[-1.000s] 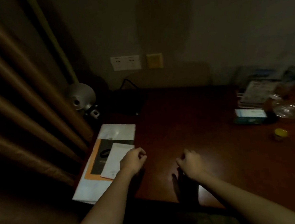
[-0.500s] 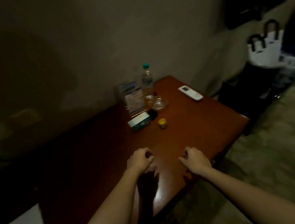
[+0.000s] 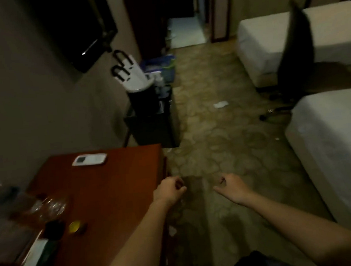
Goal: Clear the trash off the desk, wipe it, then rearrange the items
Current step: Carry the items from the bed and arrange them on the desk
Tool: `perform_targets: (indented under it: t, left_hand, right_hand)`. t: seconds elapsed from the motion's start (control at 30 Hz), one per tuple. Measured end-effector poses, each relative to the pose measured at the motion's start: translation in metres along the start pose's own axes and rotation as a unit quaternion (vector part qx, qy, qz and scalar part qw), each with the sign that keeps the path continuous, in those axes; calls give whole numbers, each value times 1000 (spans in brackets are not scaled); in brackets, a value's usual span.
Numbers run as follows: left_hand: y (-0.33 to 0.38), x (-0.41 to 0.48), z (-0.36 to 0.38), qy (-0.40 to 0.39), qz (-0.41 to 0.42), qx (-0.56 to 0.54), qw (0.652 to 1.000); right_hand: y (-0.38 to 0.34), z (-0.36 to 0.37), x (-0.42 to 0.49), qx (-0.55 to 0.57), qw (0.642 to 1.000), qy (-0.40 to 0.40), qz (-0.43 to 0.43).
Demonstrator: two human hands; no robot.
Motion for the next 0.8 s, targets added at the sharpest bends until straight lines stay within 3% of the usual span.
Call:
perform_targets:
  t: [0.47, 0.8]
  left_hand:
    - [326, 127, 166, -137, 199, 36, 970]
    - [521, 213, 284, -249, 353, 84, 898]
  right_hand:
    - [275, -186, 49, 54, 967, 119, 218]
    - [423, -249, 82, 115, 881, 211, 408]
Point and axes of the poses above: each hand's wrist, its own x-axis towards the middle knuckle, its own z-axis out of the palm, y = z × x, the point moved 5 cm from there along x, towards the middle knuckle, and after that the axes turned 13 degrees about y, right-handed, at the moved point
